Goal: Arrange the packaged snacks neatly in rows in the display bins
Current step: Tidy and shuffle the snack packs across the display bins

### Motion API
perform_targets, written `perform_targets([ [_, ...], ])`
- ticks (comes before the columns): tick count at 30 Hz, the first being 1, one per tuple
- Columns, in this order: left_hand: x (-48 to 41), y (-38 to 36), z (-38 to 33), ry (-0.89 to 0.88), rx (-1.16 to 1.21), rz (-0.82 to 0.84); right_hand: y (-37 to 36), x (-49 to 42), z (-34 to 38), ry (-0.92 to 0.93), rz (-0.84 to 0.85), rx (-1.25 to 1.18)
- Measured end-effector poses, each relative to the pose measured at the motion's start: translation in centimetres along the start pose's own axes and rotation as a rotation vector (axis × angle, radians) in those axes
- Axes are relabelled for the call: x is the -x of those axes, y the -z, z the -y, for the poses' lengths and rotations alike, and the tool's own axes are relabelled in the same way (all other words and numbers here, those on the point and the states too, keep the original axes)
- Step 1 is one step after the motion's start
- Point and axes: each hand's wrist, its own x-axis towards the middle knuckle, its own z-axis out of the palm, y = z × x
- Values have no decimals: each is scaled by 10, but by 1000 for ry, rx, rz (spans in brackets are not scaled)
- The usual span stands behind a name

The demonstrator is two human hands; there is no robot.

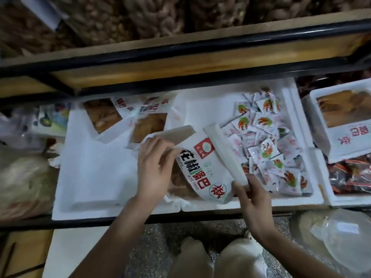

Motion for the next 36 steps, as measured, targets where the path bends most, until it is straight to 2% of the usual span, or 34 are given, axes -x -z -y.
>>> perform_targets([
  [6, 14, 82, 39, 103, -45, -201, -72, 16, 41, 170, 140, -10],
  [11, 23, 122, 97, 251, -141, -237, -142, 7, 46, 93, 321, 109],
  [16, 15, 127, 154, 360, -265, -135, -192, -22, 35, 44, 412, 194],
  [19, 9, 120, 177, 491, -370, -69, -211, -44, 24, 12, 499, 334],
  [23, 5, 101, 179, 737, -486, 225, -215, -58, 15, 25, 579, 510],
  [29, 14, 78, 153, 713, -574, 369, -177, -52, 16, 143, 638, 552],
  [34, 18, 37, 97, 475, -652, 271, -96, -49, 5, 306, 485, 544],
  [36, 17, 8, 70, 348, -605, 245, -50, -54, -4, 364, 413, 614],
])
